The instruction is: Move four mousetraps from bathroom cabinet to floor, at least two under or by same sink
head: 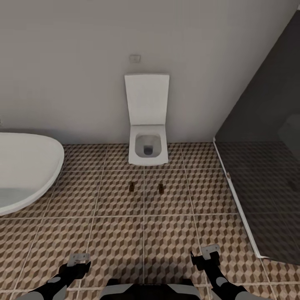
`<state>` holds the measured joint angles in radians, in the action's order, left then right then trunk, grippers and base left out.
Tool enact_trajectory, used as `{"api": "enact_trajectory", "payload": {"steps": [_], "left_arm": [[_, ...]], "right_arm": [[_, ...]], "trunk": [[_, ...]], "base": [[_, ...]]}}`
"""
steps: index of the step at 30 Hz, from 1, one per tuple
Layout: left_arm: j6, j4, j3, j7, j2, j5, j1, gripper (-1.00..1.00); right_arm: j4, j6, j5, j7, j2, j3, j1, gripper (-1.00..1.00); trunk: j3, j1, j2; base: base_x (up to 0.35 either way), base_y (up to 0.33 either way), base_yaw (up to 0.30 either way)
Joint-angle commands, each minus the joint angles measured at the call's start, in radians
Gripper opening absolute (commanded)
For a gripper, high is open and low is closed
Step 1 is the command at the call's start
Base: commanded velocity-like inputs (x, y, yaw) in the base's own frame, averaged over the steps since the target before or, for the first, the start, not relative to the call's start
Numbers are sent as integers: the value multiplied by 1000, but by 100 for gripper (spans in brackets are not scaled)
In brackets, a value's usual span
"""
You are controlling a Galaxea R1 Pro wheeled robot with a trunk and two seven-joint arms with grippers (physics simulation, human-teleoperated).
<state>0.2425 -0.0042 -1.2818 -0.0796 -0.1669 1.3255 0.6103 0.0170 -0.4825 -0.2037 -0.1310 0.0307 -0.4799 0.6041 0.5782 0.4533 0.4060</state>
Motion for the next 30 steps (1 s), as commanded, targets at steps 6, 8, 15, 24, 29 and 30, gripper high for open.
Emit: {"api": "enact_trajectory", "payload": {"steps": [6,8,15,24,29,30], "left_arm": [[1,0,-7,-4,0,11,0,100],[1,0,-7,-3,0,11,0,100],[1,0,-7,-3,0,11,0,100],[0,0,-7,-3,0,11,0,100],[0,0,-7,-3,0,11,0,100],[0,0,-7,-3,0,11,0,100]], "right_arm": [[0,-2,-8,-2,0,-9,0,100],[0,-2,-8,-2,-1,-9,0,100],[0,-2,-8,-2,-1,-9,0,100],[0,-2,-8,-2,-2,-9,0,100],[0,-2,-8,-2,-2,-9,0,100],[0,-2,-8,-2,-2,-9,0,100]], "trunk": [[-12,-3,-6],[-15,-3,-6],[-26,-3,-6],[-40,-3,-6],[-48,-3,-6],[-50,-3,-6]], "base": [[0,0,0],[0,0,0],[0,0,0],[0,0,0],[0,0,0],[0,0,0]]}}
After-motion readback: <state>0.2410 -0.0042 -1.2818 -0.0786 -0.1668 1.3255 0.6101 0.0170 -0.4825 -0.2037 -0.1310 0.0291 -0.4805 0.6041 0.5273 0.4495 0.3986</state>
